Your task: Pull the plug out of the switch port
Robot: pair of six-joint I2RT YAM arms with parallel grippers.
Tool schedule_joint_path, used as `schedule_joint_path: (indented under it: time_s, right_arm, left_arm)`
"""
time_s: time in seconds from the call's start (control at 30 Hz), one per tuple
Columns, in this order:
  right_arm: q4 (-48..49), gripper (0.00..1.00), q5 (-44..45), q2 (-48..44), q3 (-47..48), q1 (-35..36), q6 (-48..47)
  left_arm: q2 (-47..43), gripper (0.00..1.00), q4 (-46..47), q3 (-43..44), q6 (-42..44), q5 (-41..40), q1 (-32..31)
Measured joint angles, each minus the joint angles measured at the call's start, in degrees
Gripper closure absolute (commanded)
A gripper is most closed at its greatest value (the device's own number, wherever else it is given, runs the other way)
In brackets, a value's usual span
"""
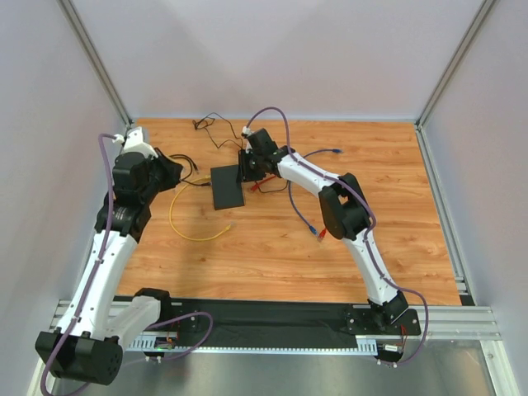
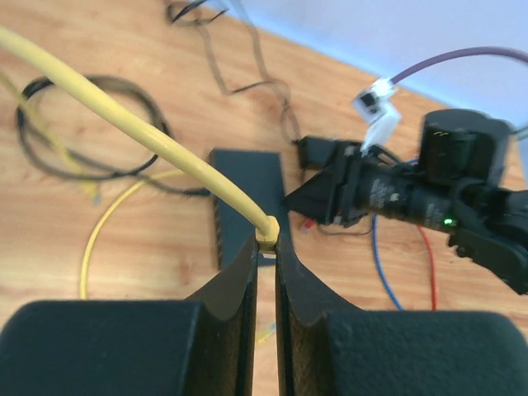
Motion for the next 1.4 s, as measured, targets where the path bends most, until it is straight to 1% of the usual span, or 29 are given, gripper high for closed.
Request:
schedule_joint_path:
  time_s: [0.1,0.23,0.43,0.53,0.67,0.8,0.83,0.97,1.07,1.27,1.37,1.4]
  right_arm:
    - [1.2,0.67,0.0,-1.3,-2.4,-0.3,-0.2]
    - [2.0,0.67,-0.1,-3.0,-4.8,-1.0,-0.3]
    - [4.8,0.67,-0.6,-6.1,-8.6,-2.8,-0.3]
    - [5.3,0.67,-0.9,-6.5,-9.2,-3.5,-0.3]
    - [5.8,0.67,-1.0,-7.2,-10.5,-4.2,-0.3]
    - [6.2,0.67,-1.2,-7.5,-11.1,-4.3,-0.3]
    - [6.3,0.67,-1.2,-7.5,-11.3,-4.3,-0.3]
    - [6.3,0.67,-1.4,-7.5,-11.7,-4.5,-0.3]
    - [6.7,0.67,-1.7,-7.7,-12.1,-4.7,-0.2]
    - [7.1,0.67,-2.3,-7.7,-12.6,-5.0,-0.2]
    - [7.2,0.67,-2.6,-7.8,-13.1,-5.3,-0.2]
    - [7.1,0.67,-2.6,-7.8,-13.3,-5.4,-0.2]
  left_arm:
    - [-1.2,1.00,7.2,-2.3,2.6,3.1,0.0]
    - [1.1,1.00,14.0,-1.0,7.3,5.7,0.2]
    - [4.3,1.00,29.2,-4.2,8.1,12.4,4.8]
    - [6.9,1.00,32.8,-4.3,8.6,13.3,5.7]
    - [8.5,1.00,33.7,-4.2,7.8,12.1,8.2]
    - [10.0,1.00,31.9,-1.2,4.3,10.0,11.3]
    - [10.9,1.00,32.7,-0.2,2.8,11.9,12.0]
    - [13.3,1.00,42.6,0.3,-5.1,24.6,13.1]
    - [12.0,1.00,50.8,-2.5,-10.2,31.0,12.7]
    - [7.9,1.00,53.4,-4.9,-12.2,34.7,12.8]
    - [9.2,1.00,61.1,-7.7,-16.5,38.1,13.4]
    - [12.2,1.00,67.6,-8.9,-20.2,40.8,13.7]
